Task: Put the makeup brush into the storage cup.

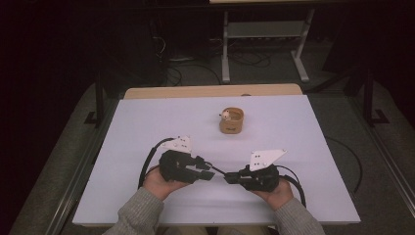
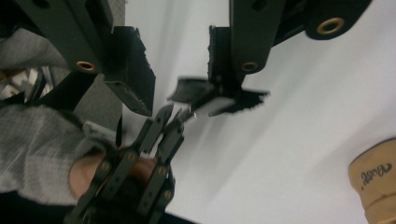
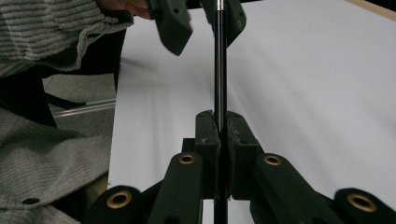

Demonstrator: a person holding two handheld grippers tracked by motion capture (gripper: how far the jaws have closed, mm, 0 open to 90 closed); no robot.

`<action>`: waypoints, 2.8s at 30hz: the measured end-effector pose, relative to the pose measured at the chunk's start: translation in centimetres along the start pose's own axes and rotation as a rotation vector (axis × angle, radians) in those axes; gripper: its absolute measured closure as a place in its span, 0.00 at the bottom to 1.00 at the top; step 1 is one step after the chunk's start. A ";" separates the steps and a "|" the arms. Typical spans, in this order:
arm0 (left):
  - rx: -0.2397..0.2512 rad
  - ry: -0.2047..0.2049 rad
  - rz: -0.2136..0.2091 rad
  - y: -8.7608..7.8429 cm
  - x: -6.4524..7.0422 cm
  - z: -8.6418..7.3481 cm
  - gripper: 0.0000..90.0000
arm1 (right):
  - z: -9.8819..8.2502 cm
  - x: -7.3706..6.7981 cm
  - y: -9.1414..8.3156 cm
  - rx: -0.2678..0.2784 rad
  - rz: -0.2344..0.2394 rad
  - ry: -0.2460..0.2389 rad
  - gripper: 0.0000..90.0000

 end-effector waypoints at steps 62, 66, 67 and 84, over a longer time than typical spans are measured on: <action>-0.062 0.089 -0.003 0.0 1.1 1.8 0.95 | 1.7 -1.3 2.4 -0.140 -0.029 -0.048 0.75; -0.077 0.124 0.003 0.1 1.0 2.1 0.95 | 2.9 -2.0 1.7 -0.149 -0.040 -0.066 0.79; -0.076 0.114 0.001 0.1 1.2 2.2 0.95 | 3.2 -2.1 1.6 -0.156 -0.045 -0.073 0.81; -0.093 0.112 0.042 -0.6 1.2 2.0 0.78 | 3.6 -0.9 0.8 -0.176 -0.004 -0.003 0.94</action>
Point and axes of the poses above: each handheld gripper's, and its own axes: y roughly forward along the jaws, z roughly out of its top, x roughly to its right, the point moved 4 cm from there along y, roughly forward along the jaws, and after that the axes turned 10 degrees about y, right-handed, at the moved point
